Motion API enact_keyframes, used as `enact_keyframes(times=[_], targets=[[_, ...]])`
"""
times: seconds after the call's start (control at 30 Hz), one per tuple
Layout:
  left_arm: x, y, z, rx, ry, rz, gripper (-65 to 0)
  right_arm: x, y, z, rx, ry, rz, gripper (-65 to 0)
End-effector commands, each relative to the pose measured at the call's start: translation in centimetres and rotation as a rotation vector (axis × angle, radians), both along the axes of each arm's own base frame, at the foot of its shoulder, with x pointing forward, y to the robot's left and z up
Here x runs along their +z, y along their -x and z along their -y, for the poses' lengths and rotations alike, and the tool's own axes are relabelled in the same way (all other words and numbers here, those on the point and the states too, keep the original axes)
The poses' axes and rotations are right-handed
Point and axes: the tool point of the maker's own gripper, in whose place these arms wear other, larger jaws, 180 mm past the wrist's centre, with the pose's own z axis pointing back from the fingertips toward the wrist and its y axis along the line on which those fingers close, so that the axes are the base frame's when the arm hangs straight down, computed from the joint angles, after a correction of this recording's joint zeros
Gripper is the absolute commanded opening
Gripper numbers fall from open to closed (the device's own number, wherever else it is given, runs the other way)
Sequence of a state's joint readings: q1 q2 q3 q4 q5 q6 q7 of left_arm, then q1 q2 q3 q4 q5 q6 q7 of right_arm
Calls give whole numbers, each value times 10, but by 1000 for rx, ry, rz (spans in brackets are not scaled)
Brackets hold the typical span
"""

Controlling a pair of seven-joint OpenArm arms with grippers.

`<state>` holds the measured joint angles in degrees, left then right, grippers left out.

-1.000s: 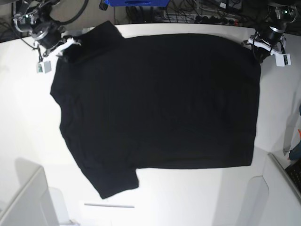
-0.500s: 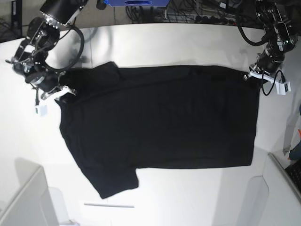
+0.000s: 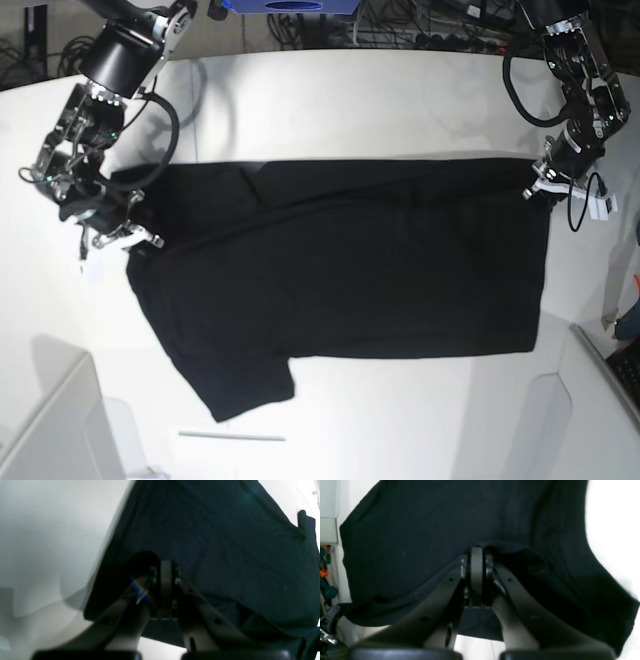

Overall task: Fold the T-shirt properly
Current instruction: 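Lift the shoulders and drag the shirt toward the robot with both grippers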

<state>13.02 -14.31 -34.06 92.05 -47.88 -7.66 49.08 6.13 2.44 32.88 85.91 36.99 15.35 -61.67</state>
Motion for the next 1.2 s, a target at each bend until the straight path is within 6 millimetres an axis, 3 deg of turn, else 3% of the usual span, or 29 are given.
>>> enact_keyframes(times=[0.0, 0.3, 0.6, 0.63, 0.67, 0.7, 0.8, 0.87, 0.93, 1.03, 1.1, 1.17], targets=[[14, -10, -5, -2, -19, 46, -650, 14, -13, 10, -30, 7, 44, -650], [28, -28, -6, 10, -13, 101, -650, 6, -18, 15, -59, -9, 35, -650], [13, -23, -11, 31, 9, 64, -650, 5, -18, 17, -53, -13, 31, -650], [9, -21, -13, 36, 12, 53, -650, 5, -18, 17, -55, -13, 31, -618], [6, -20, -14, 43, 17, 47, -650, 5, -17, 18, -59, -14, 31, -534], [4, -19, -18, 55, 20, 44, -630, 5, -17, 18, -61, -16, 31, -450], [13, -20, -30, 95, 18, 73, -395, 9, -16, 19, -62, -7, 43, -303], [25, -21, -37, 110, 2, 104, -250, 20, -8, 21, -62, 33, 76, -306], [46, -12, -49, 131, -48, 146, -145, 41, 5, 21, -59, 97, 138, -323], [62, 15, -61, 157, -116, 152, -110, 62, 39, 13, -47, 176, 184, -321], [50, 39, -65, 189, -115, 106, -110, 60, 66, 4, -44, 191, 165, -321], [32, 56, -65, 201, -99, 60, -110, 45, 90, 8, -106, 172, 120, -320]])
